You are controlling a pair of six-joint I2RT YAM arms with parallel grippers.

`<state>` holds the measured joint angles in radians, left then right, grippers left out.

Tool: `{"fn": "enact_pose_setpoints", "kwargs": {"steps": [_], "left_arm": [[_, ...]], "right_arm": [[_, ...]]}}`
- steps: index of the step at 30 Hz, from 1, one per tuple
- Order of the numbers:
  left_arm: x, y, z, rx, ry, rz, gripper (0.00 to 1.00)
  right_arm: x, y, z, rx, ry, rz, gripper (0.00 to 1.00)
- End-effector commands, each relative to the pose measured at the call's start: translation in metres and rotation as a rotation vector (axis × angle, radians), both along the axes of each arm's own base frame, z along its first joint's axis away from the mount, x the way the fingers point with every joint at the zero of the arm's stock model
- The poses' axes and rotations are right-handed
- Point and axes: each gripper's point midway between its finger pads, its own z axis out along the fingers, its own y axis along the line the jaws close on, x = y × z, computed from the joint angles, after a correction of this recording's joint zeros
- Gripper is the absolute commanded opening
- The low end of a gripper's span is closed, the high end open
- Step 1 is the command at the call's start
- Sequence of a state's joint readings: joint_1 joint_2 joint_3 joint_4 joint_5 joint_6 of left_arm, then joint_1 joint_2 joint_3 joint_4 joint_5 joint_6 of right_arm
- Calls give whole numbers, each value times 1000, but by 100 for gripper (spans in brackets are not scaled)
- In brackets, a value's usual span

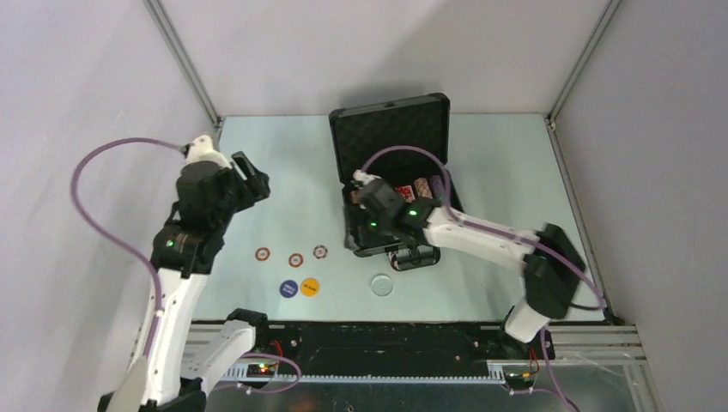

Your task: Pack up texas hold em set

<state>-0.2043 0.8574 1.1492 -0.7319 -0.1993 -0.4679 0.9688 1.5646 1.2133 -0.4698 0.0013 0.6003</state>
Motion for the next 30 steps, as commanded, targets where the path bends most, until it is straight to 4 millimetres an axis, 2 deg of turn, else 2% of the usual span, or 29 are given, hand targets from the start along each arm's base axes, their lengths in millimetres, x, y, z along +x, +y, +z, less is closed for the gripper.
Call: {"fn": "enact_pose_setpoints", "kwargs": {"steps": [1, 2, 3, 4, 5, 6, 7, 9, 14, 19, 30], "left_arm": [[-23, 15, 14, 64, 25, -16, 70], [-26, 21, 20, 74, 14, -3, 70], [-27, 22, 21, 73, 12, -6, 71], [-29, 27, 22, 80, 12, 2, 71], [-31, 26, 23, 76, 12, -5, 71], [-31, 29, 21, 80, 16, 2, 71], [-32, 29, 21, 78, 15, 0, 71], [-33, 28, 18, 73, 18, -6, 71], [-33, 24, 13, 64, 30, -25, 71], [-32, 22, 8, 59, 42, -37, 71], [-35, 21, 8, 61, 37, -47, 72]], "right_arm": [[7, 73, 15, 23, -46, 165, 70], [6, 79, -10, -47, -15, 193, 70], [8, 100, 6, -24, -48, 215, 70], [7, 103, -26, -110, -16, 235, 70], [9, 121, -8, -78, -51, 253, 71], [5, 125, -27, -128, -33, 269, 71], [10, 136, -28, -125, -42, 271, 72], [13, 143, -32, -137, -42, 268, 72], [25, 145, -43, -155, -44, 237, 74], [33, 143, -64, -191, -28, 224, 74], [45, 144, -97, -254, -16, 211, 71]]}}
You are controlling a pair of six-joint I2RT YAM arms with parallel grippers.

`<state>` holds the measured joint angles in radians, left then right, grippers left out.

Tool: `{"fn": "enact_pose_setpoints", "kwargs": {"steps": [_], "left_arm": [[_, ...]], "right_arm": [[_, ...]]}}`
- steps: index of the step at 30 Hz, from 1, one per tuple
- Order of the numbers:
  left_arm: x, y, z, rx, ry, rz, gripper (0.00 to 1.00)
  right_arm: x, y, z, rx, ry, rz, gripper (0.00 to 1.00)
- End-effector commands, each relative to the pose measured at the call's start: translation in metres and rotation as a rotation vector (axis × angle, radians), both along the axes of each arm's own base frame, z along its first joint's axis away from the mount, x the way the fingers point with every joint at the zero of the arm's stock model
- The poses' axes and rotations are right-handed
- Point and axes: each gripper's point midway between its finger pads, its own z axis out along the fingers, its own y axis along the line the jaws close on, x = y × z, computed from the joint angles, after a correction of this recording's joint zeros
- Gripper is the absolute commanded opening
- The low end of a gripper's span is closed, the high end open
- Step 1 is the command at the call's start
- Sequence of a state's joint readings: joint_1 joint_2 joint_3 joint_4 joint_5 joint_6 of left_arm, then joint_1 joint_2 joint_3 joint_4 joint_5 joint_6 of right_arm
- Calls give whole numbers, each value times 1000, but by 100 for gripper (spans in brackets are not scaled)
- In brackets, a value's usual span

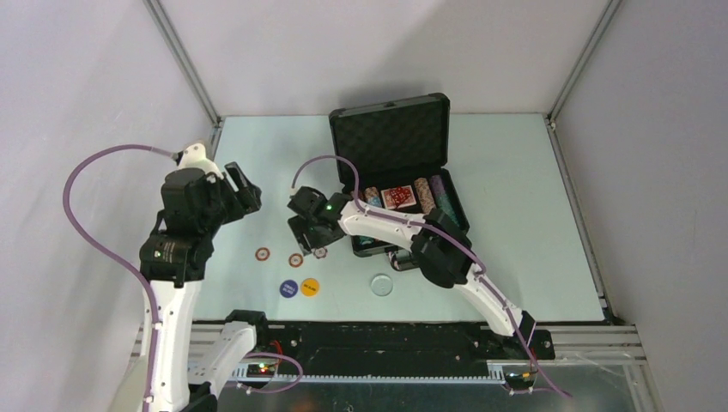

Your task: Pack up texas hold em set

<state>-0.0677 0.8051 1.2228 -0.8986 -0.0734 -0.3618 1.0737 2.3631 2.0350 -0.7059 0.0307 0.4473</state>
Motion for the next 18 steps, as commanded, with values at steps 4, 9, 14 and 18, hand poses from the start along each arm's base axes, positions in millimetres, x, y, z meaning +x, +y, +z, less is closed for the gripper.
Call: {"fn": "enact_pose_setpoints", "kwargs": {"steps": [4, 9, 14, 18], "left_arm": [[-2, -1, 0, 14, -9, -27, 72], [-2, -2, -1, 14, -8, -32, 72], [-2, -3, -1, 10, -9, -36, 72], [-1, -4, -2, 9, -6, -42, 72]], "right_arm": [[9, 4, -3, -43, -49, 6, 67], [11, -5, -12, -97, -66, 1, 64], [6, -12, -17, -135, -61, 10, 60], [1, -18, -20, -166, -61, 26, 58]]}}
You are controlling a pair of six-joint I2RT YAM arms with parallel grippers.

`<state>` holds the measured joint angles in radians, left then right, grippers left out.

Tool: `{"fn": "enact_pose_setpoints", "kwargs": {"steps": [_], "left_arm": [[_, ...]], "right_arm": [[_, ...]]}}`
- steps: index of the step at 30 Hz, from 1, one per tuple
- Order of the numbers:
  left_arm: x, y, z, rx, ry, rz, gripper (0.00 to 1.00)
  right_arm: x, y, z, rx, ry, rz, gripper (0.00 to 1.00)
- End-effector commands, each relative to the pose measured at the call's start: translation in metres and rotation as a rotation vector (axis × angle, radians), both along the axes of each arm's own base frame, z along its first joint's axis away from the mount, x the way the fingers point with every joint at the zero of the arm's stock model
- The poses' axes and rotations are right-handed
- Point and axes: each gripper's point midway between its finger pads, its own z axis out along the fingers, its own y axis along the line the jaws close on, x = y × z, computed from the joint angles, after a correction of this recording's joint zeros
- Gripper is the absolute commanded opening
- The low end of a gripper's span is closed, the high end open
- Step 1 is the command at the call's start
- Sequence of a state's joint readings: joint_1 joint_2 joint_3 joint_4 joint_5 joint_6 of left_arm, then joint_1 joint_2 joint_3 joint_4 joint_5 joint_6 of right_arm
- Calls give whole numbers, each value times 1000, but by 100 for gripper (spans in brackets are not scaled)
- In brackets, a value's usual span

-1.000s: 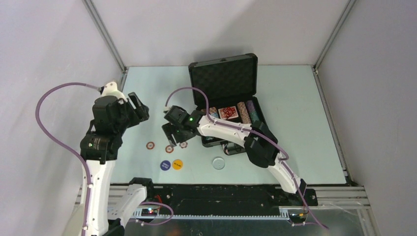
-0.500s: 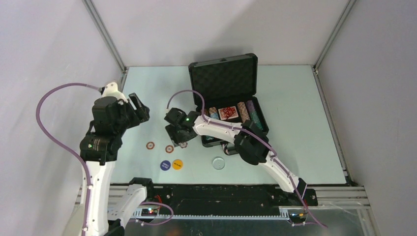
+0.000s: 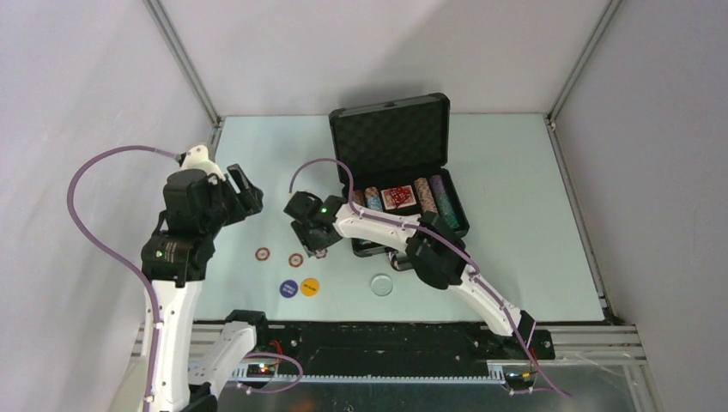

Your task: Pack up texas hold em set

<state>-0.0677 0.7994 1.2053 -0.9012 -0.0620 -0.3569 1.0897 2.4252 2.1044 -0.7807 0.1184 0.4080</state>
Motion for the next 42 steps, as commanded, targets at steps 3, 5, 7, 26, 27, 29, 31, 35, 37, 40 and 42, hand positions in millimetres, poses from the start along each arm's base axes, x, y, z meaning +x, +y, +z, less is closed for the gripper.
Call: {"fn": "enact_pose_setpoints", "kwargs": {"steps": [3, 5, 7, 26, 27, 29, 31, 35, 37, 40, 42], "left_arm": [[0, -3, 5, 6, -23, -33, 72], [1, -3, 5, 6, -22, -34, 72], [0, -3, 5, 5, -21, -36, 72], [1, -5, 4, 2, -18, -43, 72], [1, -5, 4, 2, -17, -45, 72], [2, -5, 4, 1, -17, -47, 72], [1, -5, 4, 2, -18, -46, 72], [1, -5, 4, 3, -21, -45, 72], [1, -5, 4, 4, -21, -46, 72], [1, -5, 4, 5, -21, -45, 72], [1, -5, 4, 6, -21, -45, 72]], "right_arm": [[-9, -12, -6, -79, -7, 31, 58], [-14, -12, -8, -87, -2, 40, 58], [-16, -13, -11, -93, 2, 46, 59], [-24, -21, -24, -168, 7, 80, 52], [-24, -21, -26, -173, 8, 83, 53], [-26, -22, -28, -185, 8, 89, 54], [-27, -23, -31, -194, 8, 92, 54], [-29, -22, -35, -206, 7, 98, 54], [-28, -20, -36, -201, 2, 98, 54], [-24, -15, -34, -183, -12, 92, 54], [-21, -11, -32, -165, -20, 85, 54]]}}
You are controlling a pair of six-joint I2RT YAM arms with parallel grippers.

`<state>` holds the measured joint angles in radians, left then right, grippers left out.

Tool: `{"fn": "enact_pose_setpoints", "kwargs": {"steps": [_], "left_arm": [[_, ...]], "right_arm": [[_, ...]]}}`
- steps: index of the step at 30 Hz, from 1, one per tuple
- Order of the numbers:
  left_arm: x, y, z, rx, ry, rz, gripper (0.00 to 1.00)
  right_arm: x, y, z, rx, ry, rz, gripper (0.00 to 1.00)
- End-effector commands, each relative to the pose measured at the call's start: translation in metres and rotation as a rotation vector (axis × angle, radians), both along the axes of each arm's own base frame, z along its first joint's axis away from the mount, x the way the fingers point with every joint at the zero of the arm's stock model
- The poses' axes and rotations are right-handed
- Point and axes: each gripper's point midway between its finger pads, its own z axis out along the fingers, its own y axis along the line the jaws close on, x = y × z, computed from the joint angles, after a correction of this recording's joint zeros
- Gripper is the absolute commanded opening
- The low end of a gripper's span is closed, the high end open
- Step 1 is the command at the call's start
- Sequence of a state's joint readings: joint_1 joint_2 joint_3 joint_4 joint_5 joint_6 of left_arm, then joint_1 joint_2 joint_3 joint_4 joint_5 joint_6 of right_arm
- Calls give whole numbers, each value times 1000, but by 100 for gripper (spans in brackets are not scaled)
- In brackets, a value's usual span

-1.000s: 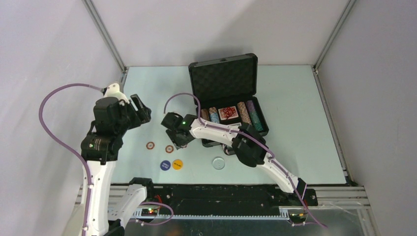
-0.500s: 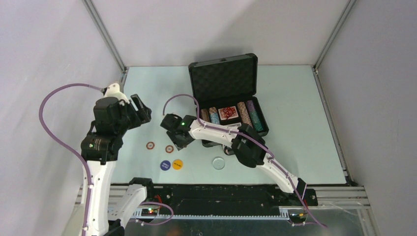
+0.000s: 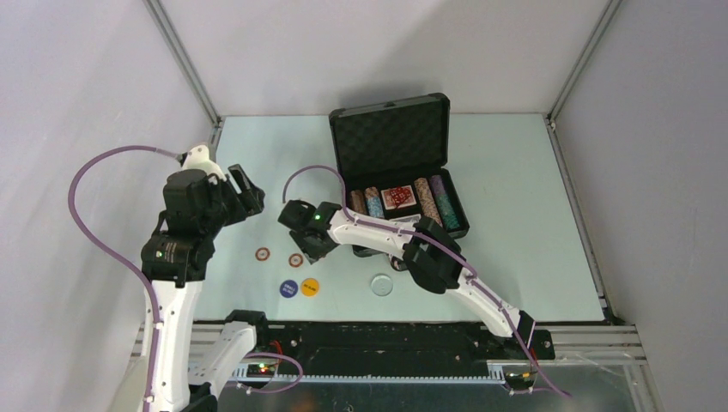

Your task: Pack up texas hold em set

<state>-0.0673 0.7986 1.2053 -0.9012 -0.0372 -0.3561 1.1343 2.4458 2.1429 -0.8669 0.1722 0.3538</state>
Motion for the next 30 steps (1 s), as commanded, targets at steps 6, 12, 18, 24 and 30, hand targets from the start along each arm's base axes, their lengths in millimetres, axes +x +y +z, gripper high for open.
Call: {"fn": "enact_pose_setpoints", "kwargs": {"steps": [6, 12, 18, 24, 30], "left_arm": [[1, 0, 3, 19, -20, -23, 72], [1, 0, 4, 20, -24, -22, 72], [0, 0, 4, 19, -24, -25, 72], [1, 0, 3, 19, -22, -26, 72], [1, 0, 3, 19, -20, -22, 72]], "right_arm": [[7, 3, -19, -19, -5, -1, 54], [2, 0, -25, -45, 16, 11, 50], [-3, -9, -35, -99, 19, 22, 45], [0, -17, -36, -137, -11, 14, 41], [10, -7, -5, -43, -77, -11, 41]]}}
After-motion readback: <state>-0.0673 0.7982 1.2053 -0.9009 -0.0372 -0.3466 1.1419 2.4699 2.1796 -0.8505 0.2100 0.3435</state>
